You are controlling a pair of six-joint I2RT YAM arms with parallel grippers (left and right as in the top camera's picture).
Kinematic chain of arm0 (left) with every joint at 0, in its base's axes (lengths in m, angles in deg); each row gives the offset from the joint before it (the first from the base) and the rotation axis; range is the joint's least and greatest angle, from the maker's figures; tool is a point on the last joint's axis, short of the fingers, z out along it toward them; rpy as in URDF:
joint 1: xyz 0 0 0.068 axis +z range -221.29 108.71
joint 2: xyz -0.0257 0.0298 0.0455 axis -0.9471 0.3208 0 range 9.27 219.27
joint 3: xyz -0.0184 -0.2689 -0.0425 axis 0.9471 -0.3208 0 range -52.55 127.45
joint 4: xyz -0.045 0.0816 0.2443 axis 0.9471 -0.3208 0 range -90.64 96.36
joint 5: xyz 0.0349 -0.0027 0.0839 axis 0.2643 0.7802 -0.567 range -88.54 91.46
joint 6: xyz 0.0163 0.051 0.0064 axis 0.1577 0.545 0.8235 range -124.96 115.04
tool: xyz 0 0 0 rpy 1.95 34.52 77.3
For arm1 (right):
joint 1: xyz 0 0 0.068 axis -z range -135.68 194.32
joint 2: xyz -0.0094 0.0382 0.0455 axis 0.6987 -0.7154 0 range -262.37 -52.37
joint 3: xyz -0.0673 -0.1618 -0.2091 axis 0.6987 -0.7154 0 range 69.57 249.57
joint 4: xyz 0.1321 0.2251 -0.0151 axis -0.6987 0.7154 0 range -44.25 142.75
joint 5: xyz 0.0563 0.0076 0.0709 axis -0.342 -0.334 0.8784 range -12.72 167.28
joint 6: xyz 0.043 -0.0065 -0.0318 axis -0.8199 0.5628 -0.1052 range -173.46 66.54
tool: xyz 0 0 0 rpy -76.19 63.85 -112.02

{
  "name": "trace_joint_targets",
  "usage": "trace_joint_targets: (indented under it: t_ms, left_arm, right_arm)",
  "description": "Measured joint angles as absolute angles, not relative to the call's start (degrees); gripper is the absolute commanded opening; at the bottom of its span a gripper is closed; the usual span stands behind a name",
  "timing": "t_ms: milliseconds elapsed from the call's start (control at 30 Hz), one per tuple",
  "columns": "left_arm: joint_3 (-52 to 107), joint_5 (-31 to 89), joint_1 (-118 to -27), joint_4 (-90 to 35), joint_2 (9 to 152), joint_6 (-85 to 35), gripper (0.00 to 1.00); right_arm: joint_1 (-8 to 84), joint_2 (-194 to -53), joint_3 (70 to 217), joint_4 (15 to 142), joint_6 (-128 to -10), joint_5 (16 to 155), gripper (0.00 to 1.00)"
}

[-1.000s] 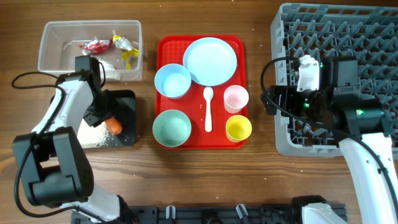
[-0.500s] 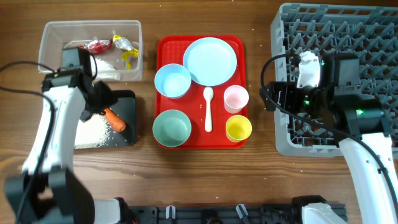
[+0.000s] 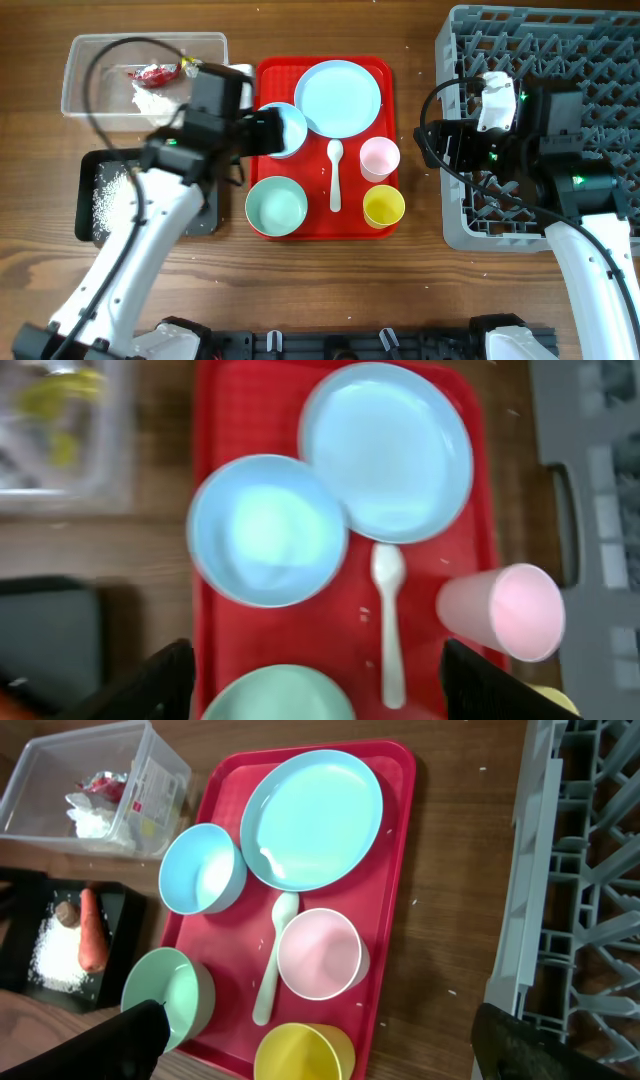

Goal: Sort waste into correct bins and load items into the dishwasher rack
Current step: 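Reach left gripper toward the pink cup, right gripper toward the tray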

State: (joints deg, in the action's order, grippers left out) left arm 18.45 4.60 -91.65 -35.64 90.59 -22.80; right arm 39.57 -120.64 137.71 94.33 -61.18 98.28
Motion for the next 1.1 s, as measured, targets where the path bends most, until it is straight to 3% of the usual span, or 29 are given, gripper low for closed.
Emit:
trace_joint_targets:
  t_ms: [233, 500, 667, 1100]
  left_arm:
    - [18.4, 4.8, -93.8, -34.3, 93.5, -22.8, 0.82]
    - [18.4, 5.0, -94.4, -33.9, 94.7, -22.8, 0.81]
    - [18.4, 5.3, -95.7, -32.9, 98.8, -22.8, 0.82]
    - [18.4, 13.5, -104.3, -12.0, 113.4, -22.8, 0.75]
  right_arm:
    - [39.5, -127.7, 137.7, 93.4, -62.8, 98.9, 0.87]
    - [39.4, -137.6, 137.7, 93.2, -65.2, 100.5, 0.82]
    - [38.2, -139.2, 137.7, 92.9, -65.3, 101.3, 0.82]
    - [36.8, -139.4, 137.7, 91.9, -67.6, 101.7, 0.83]
